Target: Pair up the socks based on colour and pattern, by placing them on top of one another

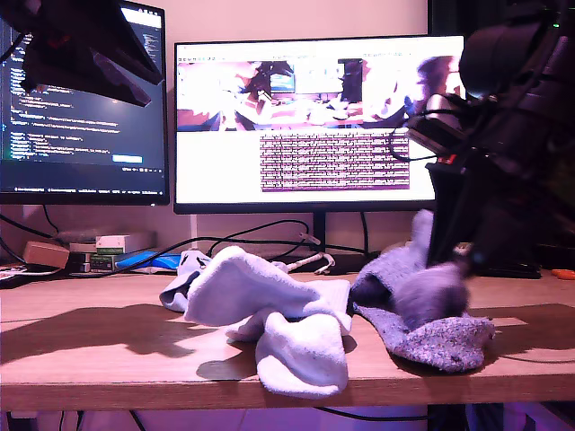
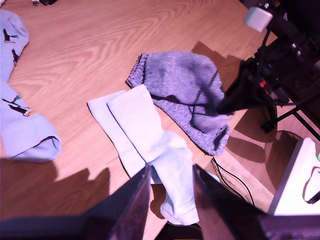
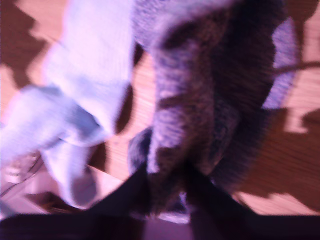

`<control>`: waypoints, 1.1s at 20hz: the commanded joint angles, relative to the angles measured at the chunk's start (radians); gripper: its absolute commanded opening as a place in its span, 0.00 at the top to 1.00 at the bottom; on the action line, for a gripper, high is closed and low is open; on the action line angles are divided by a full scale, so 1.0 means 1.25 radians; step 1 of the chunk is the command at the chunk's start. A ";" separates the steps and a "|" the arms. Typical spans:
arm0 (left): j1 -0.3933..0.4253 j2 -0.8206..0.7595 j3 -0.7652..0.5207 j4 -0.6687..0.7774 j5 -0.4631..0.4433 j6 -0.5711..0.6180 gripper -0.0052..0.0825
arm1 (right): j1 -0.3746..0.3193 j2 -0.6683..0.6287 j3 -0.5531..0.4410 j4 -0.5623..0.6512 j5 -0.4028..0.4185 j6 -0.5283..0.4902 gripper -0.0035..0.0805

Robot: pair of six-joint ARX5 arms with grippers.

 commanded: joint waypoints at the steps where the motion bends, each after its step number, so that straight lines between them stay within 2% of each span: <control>1: 0.001 -0.002 0.009 0.001 0.005 0.008 0.68 | 0.004 0.000 0.026 0.002 -0.052 0.012 0.97; 4: 0.001 -0.002 0.009 0.001 0.005 0.008 0.68 | 0.003 -0.008 0.051 0.005 -0.168 0.024 0.97; 7: 0.001 -0.002 0.009 0.000 0.005 0.013 0.68 | 0.003 -0.017 0.060 0.008 -0.248 0.024 0.97; 9: 0.001 -0.002 0.009 0.000 0.005 0.013 0.68 | 0.002 -0.015 0.057 -0.025 -0.209 -0.002 0.97; 11: 0.001 -0.002 0.009 0.000 0.005 0.013 0.68 | 0.002 -0.006 0.047 -0.055 -0.122 -0.045 0.97; 13: 0.001 -0.002 0.009 0.000 0.005 0.013 0.68 | -0.001 0.007 0.032 -0.051 -0.072 -0.056 0.97; 17: 0.001 -0.002 0.009 0.000 0.005 0.013 0.68 | -0.010 0.033 0.026 -0.049 -0.061 -0.064 0.97; 19: 0.001 -0.002 0.009 0.000 0.005 0.013 0.68 | -0.010 0.044 0.026 -0.062 -0.016 -0.067 0.95; 20: 0.001 -0.002 0.009 0.000 0.005 0.013 0.68 | -0.009 0.051 0.026 -0.082 0.027 -0.075 0.86; 22: 0.001 -0.002 0.009 0.000 0.005 0.013 0.68 | -0.009 0.053 0.026 -0.124 0.086 -0.106 0.59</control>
